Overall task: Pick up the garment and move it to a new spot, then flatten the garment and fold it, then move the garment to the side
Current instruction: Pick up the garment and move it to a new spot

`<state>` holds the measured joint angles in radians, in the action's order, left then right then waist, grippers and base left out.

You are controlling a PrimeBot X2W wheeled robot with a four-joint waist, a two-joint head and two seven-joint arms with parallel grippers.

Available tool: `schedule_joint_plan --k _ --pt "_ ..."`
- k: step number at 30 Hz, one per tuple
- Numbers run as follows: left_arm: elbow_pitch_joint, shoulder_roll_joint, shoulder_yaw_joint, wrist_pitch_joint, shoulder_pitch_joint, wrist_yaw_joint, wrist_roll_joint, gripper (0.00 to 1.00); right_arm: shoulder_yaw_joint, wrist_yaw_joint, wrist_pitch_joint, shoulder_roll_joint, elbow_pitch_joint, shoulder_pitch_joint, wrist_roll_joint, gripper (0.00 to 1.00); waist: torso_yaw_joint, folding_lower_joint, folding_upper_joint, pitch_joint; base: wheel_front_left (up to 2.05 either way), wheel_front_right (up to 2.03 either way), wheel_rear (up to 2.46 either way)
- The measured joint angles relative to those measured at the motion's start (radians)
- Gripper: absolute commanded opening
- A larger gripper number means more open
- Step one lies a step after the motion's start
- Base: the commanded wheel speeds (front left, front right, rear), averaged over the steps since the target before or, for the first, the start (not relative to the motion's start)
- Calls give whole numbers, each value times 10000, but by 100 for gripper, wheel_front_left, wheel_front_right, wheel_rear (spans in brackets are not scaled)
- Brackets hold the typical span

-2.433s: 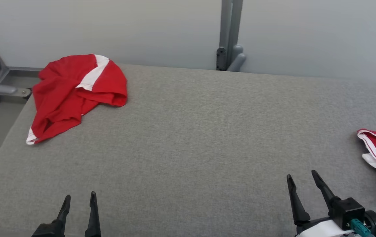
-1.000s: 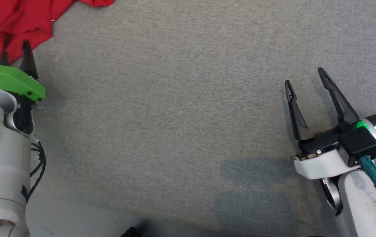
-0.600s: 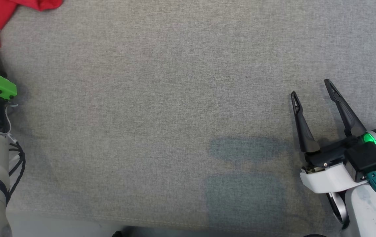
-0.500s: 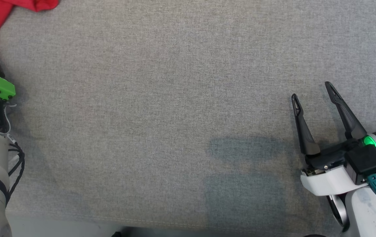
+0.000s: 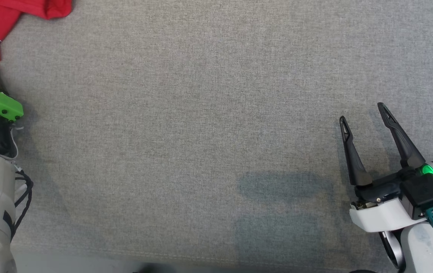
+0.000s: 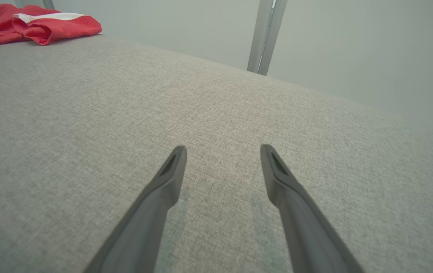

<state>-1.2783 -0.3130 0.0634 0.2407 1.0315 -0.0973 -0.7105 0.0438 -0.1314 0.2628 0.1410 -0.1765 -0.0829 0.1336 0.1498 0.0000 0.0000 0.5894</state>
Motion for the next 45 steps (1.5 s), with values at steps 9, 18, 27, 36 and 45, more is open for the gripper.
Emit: schedule_joint_plan --k 9,18,27,36,45 --pt "-77 0 378 -142 -47 33 245 0 8 0 0 -73 79 69 -107 100 -21 0 0 -214 0 0 0" --pt "-121 -59 656 -221 -209 -102 337 0 140 0 0 -251 374 62 -291 100 -51 0 0 -680 0 0 0" --pt "77 295 1007 -58 -432 -297 328 0 146 0 0 -307 637 101 -466 100 -126 0 0 -1274 0 0 0" --pt "2117 1074 2598 -19 -2105 -318 -119 0 215 0 0 -596 1135 805 -888 100 -214 0 0 -2486 0 0 0" --pt "5041 1816 5022 -802 -4293 -318 -1116 0 267 0 -2 -800 1718 1518 -1350 100 -342 -1 0 -4170 0 0 0"
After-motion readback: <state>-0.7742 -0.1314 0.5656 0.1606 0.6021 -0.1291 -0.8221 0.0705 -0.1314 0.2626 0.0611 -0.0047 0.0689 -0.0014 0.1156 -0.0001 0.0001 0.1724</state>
